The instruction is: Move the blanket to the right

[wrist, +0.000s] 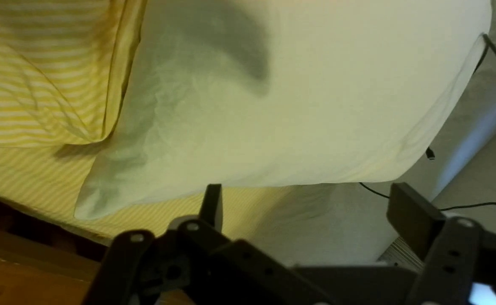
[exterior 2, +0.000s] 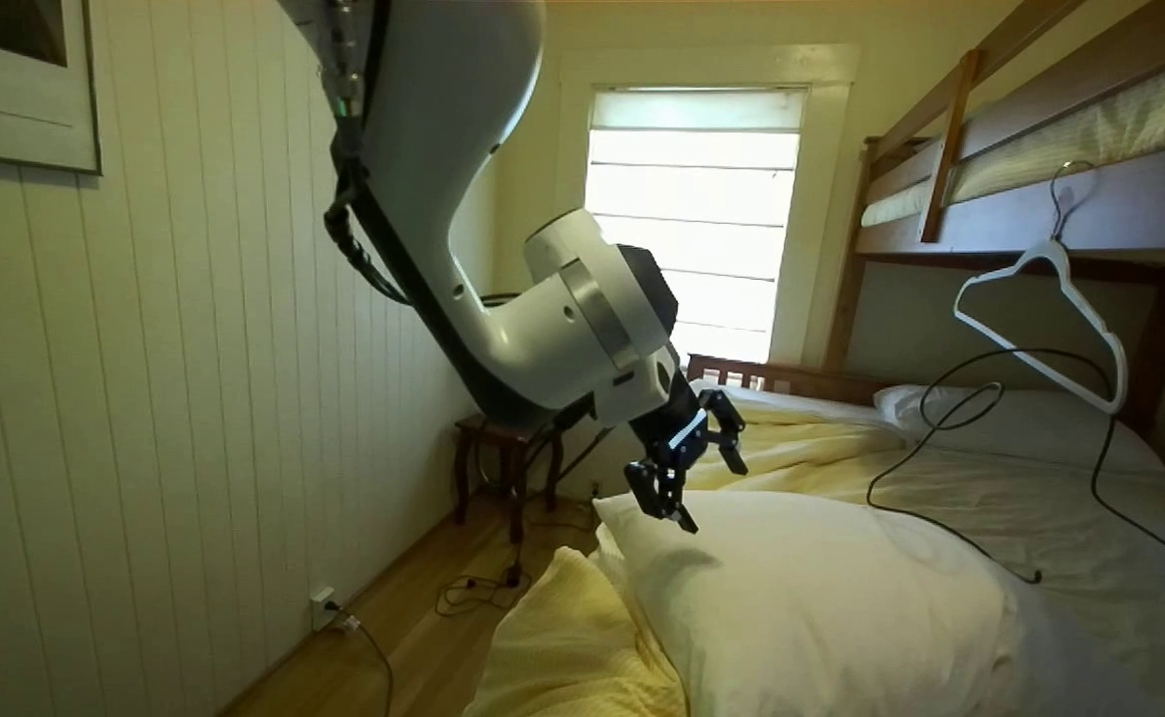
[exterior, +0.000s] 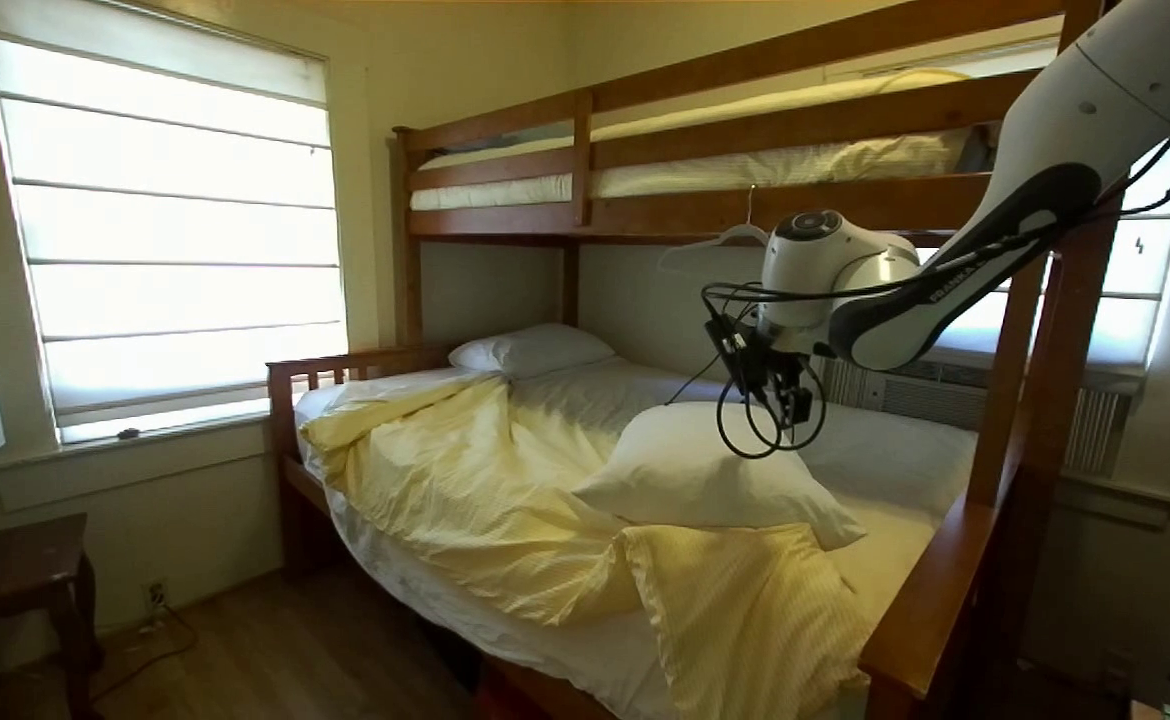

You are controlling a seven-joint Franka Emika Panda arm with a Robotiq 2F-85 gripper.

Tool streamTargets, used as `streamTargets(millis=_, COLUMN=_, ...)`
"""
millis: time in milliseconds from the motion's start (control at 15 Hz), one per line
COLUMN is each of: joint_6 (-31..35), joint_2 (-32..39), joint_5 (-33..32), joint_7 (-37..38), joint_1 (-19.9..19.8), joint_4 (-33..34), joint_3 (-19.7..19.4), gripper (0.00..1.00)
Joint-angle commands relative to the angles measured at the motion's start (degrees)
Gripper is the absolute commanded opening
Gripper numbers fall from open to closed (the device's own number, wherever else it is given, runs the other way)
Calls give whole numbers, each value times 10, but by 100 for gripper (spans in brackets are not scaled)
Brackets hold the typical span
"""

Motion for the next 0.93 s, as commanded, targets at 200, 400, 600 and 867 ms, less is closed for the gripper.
streamTargets(millis=200, joint_6=-43, joint_2=72, joint_5=66, joint_7=47, joint_1=7, joint_4=98, joint_3=45, gripper=100)
streamTargets(millis=400, joint_6=-83, joint_2=135, joint_5=85, joint_7=59, joint_1=17, joint_4=186, joint_3=51, gripper=100)
streamTargets(millis=600, joint_6=-104, joint_2=206, joint_5=112, joint_7=58, joint_1=91, joint_4=249, joint_3=-15, gripper=100)
streamTargets(millis=867, joint_6=-111, joint_2=289, joint_5=154, joint_7=53, joint_1=180, joint_4=306, joint_3=-85, gripper=100)
